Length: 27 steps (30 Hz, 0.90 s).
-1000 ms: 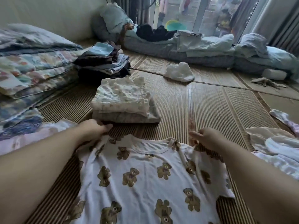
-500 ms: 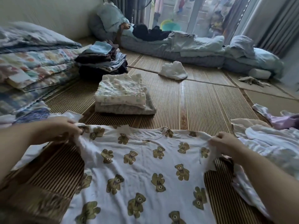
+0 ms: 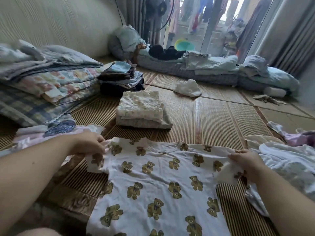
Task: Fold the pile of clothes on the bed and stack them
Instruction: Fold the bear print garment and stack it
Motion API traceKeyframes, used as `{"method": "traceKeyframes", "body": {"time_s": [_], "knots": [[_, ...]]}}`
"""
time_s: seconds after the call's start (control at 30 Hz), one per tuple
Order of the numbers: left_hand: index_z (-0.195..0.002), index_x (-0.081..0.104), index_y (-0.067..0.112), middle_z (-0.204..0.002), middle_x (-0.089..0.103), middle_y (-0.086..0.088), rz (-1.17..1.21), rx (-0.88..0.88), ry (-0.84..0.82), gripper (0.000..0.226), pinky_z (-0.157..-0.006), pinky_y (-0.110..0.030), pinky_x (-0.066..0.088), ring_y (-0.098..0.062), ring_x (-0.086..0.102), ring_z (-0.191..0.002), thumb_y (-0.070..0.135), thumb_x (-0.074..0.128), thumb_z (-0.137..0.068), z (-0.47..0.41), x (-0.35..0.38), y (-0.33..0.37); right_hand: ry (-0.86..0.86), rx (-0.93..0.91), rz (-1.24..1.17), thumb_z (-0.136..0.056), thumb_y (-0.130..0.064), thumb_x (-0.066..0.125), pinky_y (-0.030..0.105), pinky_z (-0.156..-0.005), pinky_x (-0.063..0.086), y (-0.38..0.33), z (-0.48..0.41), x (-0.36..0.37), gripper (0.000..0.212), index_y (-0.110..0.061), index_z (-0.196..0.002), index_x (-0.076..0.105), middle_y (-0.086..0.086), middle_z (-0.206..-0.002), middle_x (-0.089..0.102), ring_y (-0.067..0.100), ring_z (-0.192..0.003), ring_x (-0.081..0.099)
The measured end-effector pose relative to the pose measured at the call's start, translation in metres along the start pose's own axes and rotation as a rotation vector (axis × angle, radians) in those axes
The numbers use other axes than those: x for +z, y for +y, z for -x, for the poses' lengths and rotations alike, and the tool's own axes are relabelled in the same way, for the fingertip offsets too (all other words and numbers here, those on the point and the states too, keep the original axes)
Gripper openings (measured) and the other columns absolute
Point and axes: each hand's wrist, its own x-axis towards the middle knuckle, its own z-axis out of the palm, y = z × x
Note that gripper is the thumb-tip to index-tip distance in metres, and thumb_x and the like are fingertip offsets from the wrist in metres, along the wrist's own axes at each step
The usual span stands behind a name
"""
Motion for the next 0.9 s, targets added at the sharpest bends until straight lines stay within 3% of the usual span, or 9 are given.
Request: {"method": "traceKeyframes", "body": {"time_s": [0.13, 0.23, 0.33, 0.5, 0.57, 0.63, 0.77, 0.83, 0.9], "knots": [[-0.100, 0.064, 0.008, -0.091, 0.068, -0.022, 0.436, 0.032, 0.006, 0.017, -0.056, -0.032, 0.053, -0.025, 0.068, -0.068, 0.009, 0.061, -0.083, -0.002, 0.008, 0.027, -0.062, -0.101, -0.033, -0.086, -0.014, 0.067, 0.051, -0.076, 0.056, -0.025, 0.019, 0.014, 0.019, -0.001, -0.100, 0.063, 0.023, -0.092, 0.064, 0.037, -0.082, 0.064], [-0.101, 0.063, 0.025, -0.085, 0.069, -0.005, 0.437, 0.078, -0.229, 0.021, -0.057, -0.030, 0.055, -0.016, 0.067, -0.066, 0.030, 0.067, -0.082, -0.006, 0.027, 0.058, -0.344, -0.074, -0.119, -0.090, -0.021, 0.063, 0.036, -0.058, 0.056, -0.047, 0.039, 0.043, 0.025, -0.003, -0.107, 0.060, 0.022, -0.100, 0.063, 0.029, -0.077, 0.064], [-0.096, 0.056, 0.040, -0.106, 0.066, -0.004, 0.356, 0.033, -0.372, 0.015, -0.052, -0.025, 0.051, -0.022, 0.073, -0.079, 0.050, 0.062, -0.086, -0.018, 0.044, 0.075, -0.609, -0.005, -0.184, -0.094, -0.027, 0.055, 0.030, -0.060, 0.056, -0.055, 0.047, 0.064, 0.028, -0.007, -0.114, 0.057, 0.019, -0.109, 0.062, 0.029, -0.083, 0.067], [-0.106, 0.059, 0.015, -0.086, 0.055, 0.003, -0.151, -0.111, 0.139, 0.046, -0.056, -0.026, 0.041, -0.015, 0.059, -0.073, 0.054, 0.062, -0.083, -0.051, 0.057, 0.058, -0.265, -0.082, 0.103, -0.090, -0.020, 0.063, 0.028, -0.060, 0.050, -0.030, 0.013, 0.077, 0.023, -0.002, -0.105, 0.063, 0.011, -0.093, 0.063, 0.023, -0.082, 0.062], [-0.089, 0.062, 0.008, -0.075, 0.053, 0.003, -0.217, -0.125, 0.196, 0.048, -0.054, -0.027, 0.037, -0.013, 0.051, -0.068, 0.055, 0.066, -0.079, -0.062, 0.064, 0.050, -0.243, -0.099, 0.278, -0.083, -0.026, 0.072, 0.024, -0.058, 0.047, -0.022, 0.000, 0.087, 0.022, -0.005, -0.088, 0.065, 0.009, -0.084, 0.064, 0.020, -0.077, 0.062], [-0.074, 0.060, 0.013, -0.074, 0.058, 0.000, -0.179, -0.101, 0.194, 0.039, -0.054, -0.027, 0.038, -0.016, 0.055, -0.069, 0.051, 0.070, -0.076, -0.071, 0.073, 0.050, -0.246, -0.090, 0.396, -0.077, -0.032, 0.077, 0.027, -0.060, 0.043, -0.022, -0.008, 0.099, 0.033, -0.002, -0.087, 0.067, 0.010, -0.080, 0.063, 0.020, -0.069, 0.058], [-0.080, 0.054, 0.018, -0.083, 0.058, 0.000, -0.114, 0.002, 0.167, 0.021, -0.053, -0.028, 0.037, -0.016, 0.055, -0.074, 0.037, 0.062, -0.084, -0.087, 0.079, 0.065, -0.227, -0.195, 0.507, -0.076, -0.030, 0.075, 0.025, -0.050, 0.039, -0.036, -0.023, 0.113, 0.022, -0.012, -0.075, 0.064, 0.003, -0.070, 0.061, 0.014, -0.060, 0.053], [-0.083, 0.056, 0.019, -0.083, 0.059, 0.001, 0.090, 0.072, 0.165, 0.012, -0.054, -0.027, 0.043, -0.013, 0.056, -0.074, 0.030, 0.059, -0.088, -0.092, 0.077, 0.072, -0.219, -0.247, 0.402, -0.077, -0.022, 0.072, 0.024, -0.050, 0.042, -0.044, -0.032, 0.109, 0.016, -0.015, -0.071, 0.060, 0.002, -0.071, 0.061, 0.013, -0.061, 0.054], [-0.084, 0.058, 0.022, -0.084, 0.063, 0.000, 0.310, 0.156, 0.187, 0.007, -0.059, -0.026, 0.050, -0.014, 0.060, -0.076, 0.026, 0.060, -0.089, -0.096, 0.073, 0.080, -0.192, -0.249, 0.206, -0.078, -0.015, 0.071, 0.033, -0.065, 0.055, -0.053, -0.042, 0.100, 0.010, -0.013, -0.075, 0.062, 0.008, -0.081, 0.066, 0.019, -0.072, 0.063]]}}
